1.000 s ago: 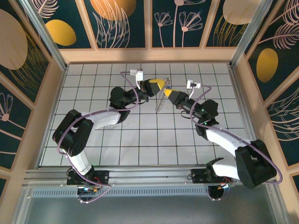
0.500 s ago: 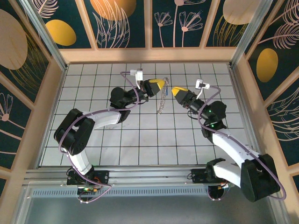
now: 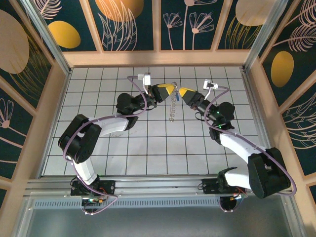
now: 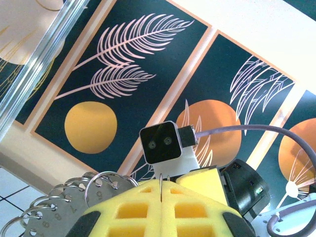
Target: Put the keys on the keyring
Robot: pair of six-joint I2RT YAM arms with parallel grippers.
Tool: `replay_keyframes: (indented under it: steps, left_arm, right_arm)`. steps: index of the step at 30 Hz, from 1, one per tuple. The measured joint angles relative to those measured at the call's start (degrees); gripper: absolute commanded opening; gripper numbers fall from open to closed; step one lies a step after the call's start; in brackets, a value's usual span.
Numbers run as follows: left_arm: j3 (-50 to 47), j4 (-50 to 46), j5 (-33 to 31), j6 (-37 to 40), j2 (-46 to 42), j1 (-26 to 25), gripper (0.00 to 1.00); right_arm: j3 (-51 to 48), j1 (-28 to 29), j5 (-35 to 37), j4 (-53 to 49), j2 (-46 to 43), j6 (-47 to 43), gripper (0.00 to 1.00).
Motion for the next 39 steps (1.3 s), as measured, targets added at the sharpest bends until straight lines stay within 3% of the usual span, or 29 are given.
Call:
replay_keyframes:
  steps: [11, 27, 39]
  left_arm:
    - [0.57, 0.20, -0.02, -0.39, 0.68, 0.00, 0.00]
    - [0.66, 0.20, -0.20, -0.39, 0.79, 0.07, 0.00]
    - [0.66, 0.28, -0.72, -0.39, 0.81, 0.11, 0.00]
  right_arm:
    - [0.11, 0.20, -0.48, 1.97, 1.53, 0.61, 0.35]
    - [0.35, 0.68, -1.77, 3.63, 2.89, 1.09, 0.00]
    - [0.31, 1.60, -1.66, 3.72, 2.89, 1.29, 0.00]
